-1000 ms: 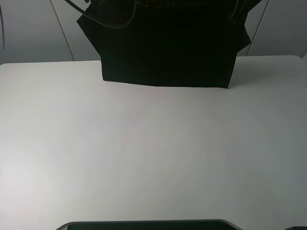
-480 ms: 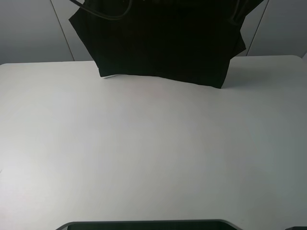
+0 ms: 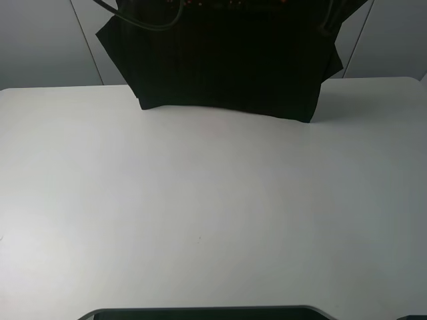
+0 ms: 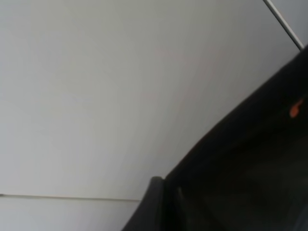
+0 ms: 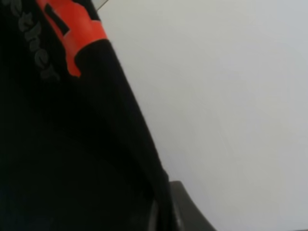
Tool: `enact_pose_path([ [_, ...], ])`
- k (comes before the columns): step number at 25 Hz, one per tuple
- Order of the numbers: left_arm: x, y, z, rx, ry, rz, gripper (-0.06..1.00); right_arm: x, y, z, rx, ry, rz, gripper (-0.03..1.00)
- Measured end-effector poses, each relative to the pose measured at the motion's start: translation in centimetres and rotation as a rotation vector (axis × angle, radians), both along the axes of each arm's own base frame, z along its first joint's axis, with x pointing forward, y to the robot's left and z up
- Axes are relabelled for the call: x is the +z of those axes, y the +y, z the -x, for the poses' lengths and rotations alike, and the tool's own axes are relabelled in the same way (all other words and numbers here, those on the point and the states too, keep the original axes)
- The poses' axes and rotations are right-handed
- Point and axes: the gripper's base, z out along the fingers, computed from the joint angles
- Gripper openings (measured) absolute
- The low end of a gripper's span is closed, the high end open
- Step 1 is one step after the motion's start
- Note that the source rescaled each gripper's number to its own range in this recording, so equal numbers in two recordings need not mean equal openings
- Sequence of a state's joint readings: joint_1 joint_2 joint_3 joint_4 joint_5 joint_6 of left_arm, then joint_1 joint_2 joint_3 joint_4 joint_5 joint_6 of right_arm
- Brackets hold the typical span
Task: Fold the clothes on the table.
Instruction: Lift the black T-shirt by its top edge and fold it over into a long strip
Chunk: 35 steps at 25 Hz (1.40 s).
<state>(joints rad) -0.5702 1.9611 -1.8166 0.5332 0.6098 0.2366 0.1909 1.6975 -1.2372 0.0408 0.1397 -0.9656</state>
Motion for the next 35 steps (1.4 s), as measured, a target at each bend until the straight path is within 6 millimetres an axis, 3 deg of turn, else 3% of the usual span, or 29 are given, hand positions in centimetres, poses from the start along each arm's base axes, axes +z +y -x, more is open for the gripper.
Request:
enact_pose_path([
  [10,-0.1,-0.1,0.0,0.000,0.012,0.014,0.00,0.0,0.0,0.0,0.001,0.000,0.002,0.00],
  [22,-4.4,-0.1,1.3,-0.073,0.197,-0.079,0.00,-0.4,-0.1,0.9,0.013,0.108,0.033,0.00],
  [28,-1.9,0.2,2.7,-0.095,0.161,-0.035,0.00,1.7,-0.4,2.4,0.033,0.116,0.057,0.00],
  [35,-2.8,0.3,3.9,-0.150,0.318,-0.093,0.00,0.3,-0.1,4.2,0.103,0.358,0.073,0.00],
])
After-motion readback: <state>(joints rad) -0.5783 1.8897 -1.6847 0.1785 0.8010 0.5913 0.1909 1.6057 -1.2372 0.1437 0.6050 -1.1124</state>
